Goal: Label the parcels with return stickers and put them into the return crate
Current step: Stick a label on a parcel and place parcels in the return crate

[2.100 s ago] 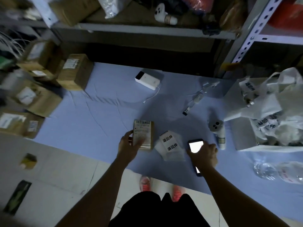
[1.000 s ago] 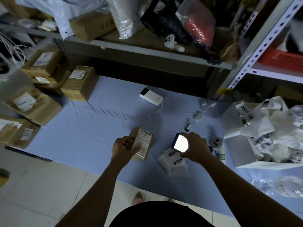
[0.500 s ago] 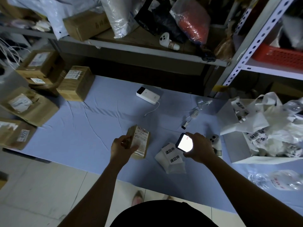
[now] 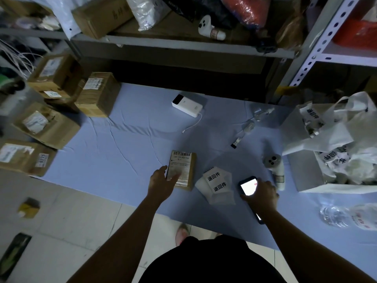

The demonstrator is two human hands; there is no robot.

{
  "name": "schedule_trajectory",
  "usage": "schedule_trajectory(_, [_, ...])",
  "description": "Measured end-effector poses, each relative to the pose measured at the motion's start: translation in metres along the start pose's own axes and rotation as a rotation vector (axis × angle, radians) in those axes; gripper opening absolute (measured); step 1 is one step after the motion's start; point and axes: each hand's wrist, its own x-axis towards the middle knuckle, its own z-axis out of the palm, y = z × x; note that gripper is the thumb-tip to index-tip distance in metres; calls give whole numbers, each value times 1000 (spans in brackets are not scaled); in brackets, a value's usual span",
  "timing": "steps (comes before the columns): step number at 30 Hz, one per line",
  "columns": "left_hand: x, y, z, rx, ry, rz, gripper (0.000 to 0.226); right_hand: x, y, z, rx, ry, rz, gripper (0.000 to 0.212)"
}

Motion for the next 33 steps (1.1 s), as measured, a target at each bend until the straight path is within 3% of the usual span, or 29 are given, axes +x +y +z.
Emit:
schedule_trajectory(2, [1, 1, 1, 93, 3, -2, 70, -2, -5, 0, -85, 56, -105, 83])
schedule_trajectory(4, [1, 4, 1, 105, 17, -31, 74, -2, -10, 3, -12, 80, -287, 75])
schedule_trajectory(7, [-3, 10, 1, 106, 48, -46, 72, -2, -24, 9, 109, 51, -499, 47])
schedule_trajectory(9, [-7, 15, 1, 159, 84, 5, 66, -1, -37, 7, 203, -19, -497, 26])
schedule_trajectory(14, [-22, 45, 0, 272, 244, 185, 45, 2, -69, -22, 585, -191, -346, 12])
schedule_trajectory(16, [-27, 64, 3, 197, 216, 305, 37, 2, -80, -35, 728, -227, -359, 8])
schedule_trajectory(19, [-35, 85, 16, 160, 34, 469, 29, -3, -93, -49, 814, -253, -405, 18])
schedule_trajectory(23, [-36, 88, 33, 135, -32, 436, 29, -10, -95, -51, 879, -278, -421, 20])
schedule_trajectory(27, [-37, 83, 38, 38, 2, 408, 23, -18, -89, -50, 911, -298, -440, 15])
schedule_trajectory(30, [-36, 79, 42, 115, 9, 426, 25, -23, -86, -48, 916, -293, -443, 8])
schedule_trajectory(33, [-35, 76, 44, 169, -12, 491, 28, -25, -84, -45, 905, -302, -409, 20])
